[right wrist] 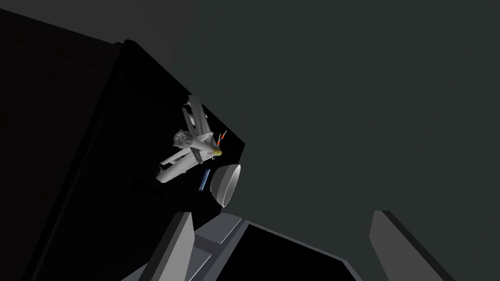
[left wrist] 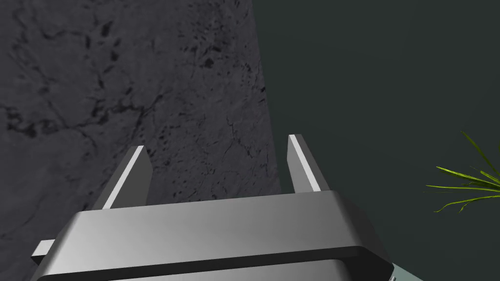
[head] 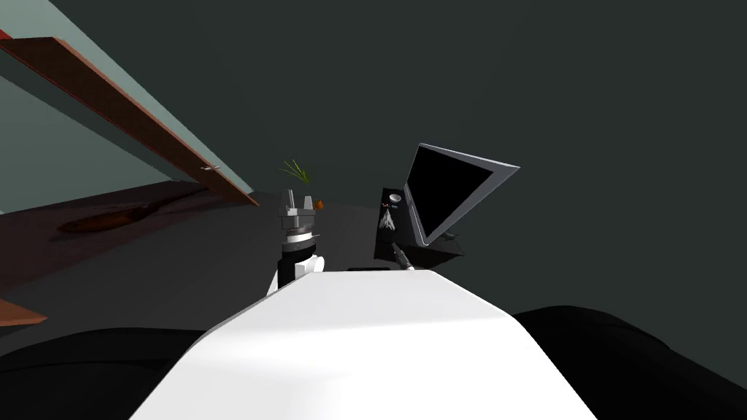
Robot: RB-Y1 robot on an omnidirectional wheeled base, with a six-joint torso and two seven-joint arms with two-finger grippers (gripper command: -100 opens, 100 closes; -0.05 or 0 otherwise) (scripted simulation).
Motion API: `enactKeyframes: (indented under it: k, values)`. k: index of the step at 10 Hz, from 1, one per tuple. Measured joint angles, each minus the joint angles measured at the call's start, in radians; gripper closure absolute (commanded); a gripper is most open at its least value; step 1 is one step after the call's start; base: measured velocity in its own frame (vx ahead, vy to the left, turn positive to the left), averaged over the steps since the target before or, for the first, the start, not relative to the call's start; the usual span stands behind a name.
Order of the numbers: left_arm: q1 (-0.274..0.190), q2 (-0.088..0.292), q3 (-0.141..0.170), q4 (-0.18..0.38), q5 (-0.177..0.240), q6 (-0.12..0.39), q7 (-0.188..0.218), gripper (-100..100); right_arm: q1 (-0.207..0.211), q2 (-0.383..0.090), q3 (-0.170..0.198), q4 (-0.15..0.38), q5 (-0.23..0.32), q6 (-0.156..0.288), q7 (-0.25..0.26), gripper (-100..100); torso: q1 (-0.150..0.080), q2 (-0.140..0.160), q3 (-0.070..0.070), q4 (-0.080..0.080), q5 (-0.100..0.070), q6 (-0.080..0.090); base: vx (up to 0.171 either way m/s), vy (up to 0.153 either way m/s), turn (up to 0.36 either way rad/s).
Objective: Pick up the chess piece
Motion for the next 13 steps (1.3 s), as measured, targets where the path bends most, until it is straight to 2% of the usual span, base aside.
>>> enactKeyframes:
  k: [1,2,4,6,7,8,10,11,12,13]
  values:
    - [0.000,0.000,0.000,0.000,0.000,0.000,0.000,0,0.009,-0.018,0.022,0.022,0.002,0.009,0.012,-100,0.000,0.000,0.000,0.000,0.000,0.000,-0.028,-0.093,0.457]
    - [0.000,0.000,0.000,0.000,0.000,0.000,0.000,0,0.027,-0.034,0.052,0.023,0.008,0.037,0.034,-100,-0.001,0.000,0.000,0.000,0.000,0.000,-0.020,-0.073,0.403]
    - [0.000,0.000,0.000,0.000,0.000,0.000,0.000,0,0.025,-0.057,0.068,0.062,0.005,0.037,0.042,-100,0.002,-0.002,-0.001,0.000,0.000,0.001,-0.008,-0.034,0.232]
    - [0.000,0.000,0.000,0.000,0.000,0.000,0.000,0,0.027,-0.077,0.119,0.163,0.017,0.021,0.072,-100,0.000,-0.002,-0.001,-0.001,0.000,0.000,-0.007,-0.060,0.429]
    - [0.000,0.000,0.000,0.000,0.000,0.000,0.000,0,0.032,-0.099,0.128,0.165,0.014,0.035,0.078,-100,0.001,-0.003,-0.002,-0.001,0.000,0.000,0.004,-0.042,0.436]
    - [0.000,0.000,0.000,0.000,0.000,0.000,0.000,0,0.020,-0.120,0.147,0.212,0.013,0.042,0.081,-100,0.001,-0.004,-0.002,-0.001,0.000,0.000,0.007,-0.035,0.366]
    - [0.000,0.000,0.000,0.000,0.000,0.000,0.000,0,0.039,-0.157,0.173,0.230,0.016,0.062,0.096,-100,0.002,-0.005,-0.003,-0.001,0.001,0.001,0.024,-0.049,0.422]
    - [0.000,0.000,0.000,0.000,0.000,0.000,0.000,0,0.043,-0.182,0.196,0.259,0.020,0.076,0.110,-100,0.001,-0.006,-0.003,-0.001,0.000,0.001,0.023,-0.043,0.413]
    - [0.000,0.000,0.000,0.000,0.000,0.000,0.000,0,0.061,-0.196,0.204,0.257,0.025,0.089,0.123,-100,0.002,-0.006,-0.003,-0.001,0.000,0.001,0.006,-0.021,0.179]
    - [0.000,0.000,0.000,0.000,0.000,0.000,0.000,0,0.059,-0.197,0.208,0.269,0.026,0.090,0.127,-100,0.003,-0.005,-0.003,-0.001,0.001,0.001,0.018,-0.014,0.350]
